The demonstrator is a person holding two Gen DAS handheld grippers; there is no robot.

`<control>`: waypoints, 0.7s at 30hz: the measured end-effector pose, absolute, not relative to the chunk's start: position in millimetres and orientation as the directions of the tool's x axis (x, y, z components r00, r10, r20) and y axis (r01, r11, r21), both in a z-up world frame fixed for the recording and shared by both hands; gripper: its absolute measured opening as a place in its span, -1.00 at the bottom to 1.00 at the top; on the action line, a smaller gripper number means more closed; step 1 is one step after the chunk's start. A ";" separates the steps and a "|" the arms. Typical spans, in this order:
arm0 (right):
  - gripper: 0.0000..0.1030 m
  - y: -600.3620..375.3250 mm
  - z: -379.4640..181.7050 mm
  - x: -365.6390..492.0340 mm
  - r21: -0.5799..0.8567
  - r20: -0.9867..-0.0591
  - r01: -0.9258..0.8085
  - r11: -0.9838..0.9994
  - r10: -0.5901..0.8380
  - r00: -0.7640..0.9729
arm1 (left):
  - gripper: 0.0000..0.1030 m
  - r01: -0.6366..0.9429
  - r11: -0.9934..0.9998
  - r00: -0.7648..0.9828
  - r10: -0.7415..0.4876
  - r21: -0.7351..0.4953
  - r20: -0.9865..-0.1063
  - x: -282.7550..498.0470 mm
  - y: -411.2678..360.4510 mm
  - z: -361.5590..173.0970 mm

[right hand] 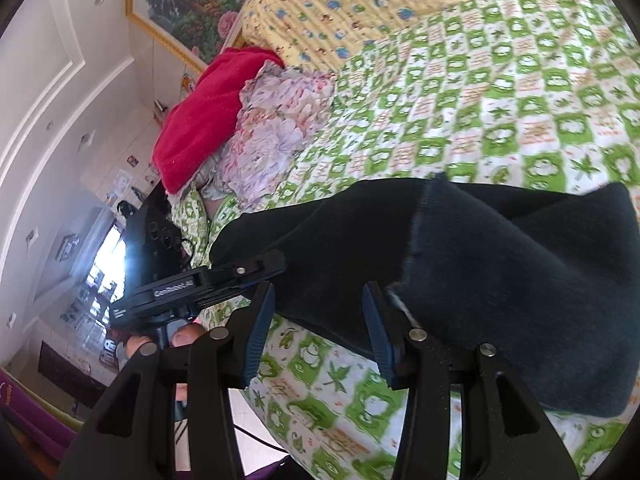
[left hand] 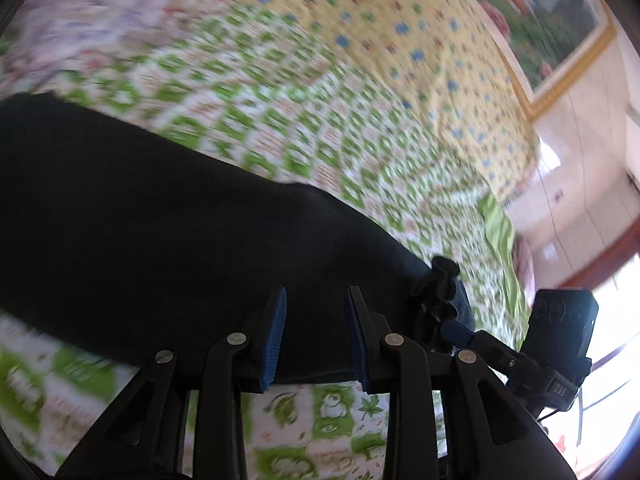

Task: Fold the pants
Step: 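Fold the cuff end with the right gripper over toward the left gripper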

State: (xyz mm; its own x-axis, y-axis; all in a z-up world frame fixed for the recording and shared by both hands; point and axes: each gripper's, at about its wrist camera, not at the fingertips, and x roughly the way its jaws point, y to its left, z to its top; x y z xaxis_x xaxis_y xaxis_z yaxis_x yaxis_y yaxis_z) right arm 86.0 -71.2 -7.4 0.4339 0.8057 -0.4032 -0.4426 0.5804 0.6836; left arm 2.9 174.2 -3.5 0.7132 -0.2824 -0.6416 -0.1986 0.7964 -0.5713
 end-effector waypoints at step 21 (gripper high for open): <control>0.17 8.0 8.4 100.7 0.595 -0.469 -0.563 0.574 0.816 0.338 | -0.07 -0.502 0.653 0.747 -0.002 -0.567 -0.664 -100.0 245.1 -3.1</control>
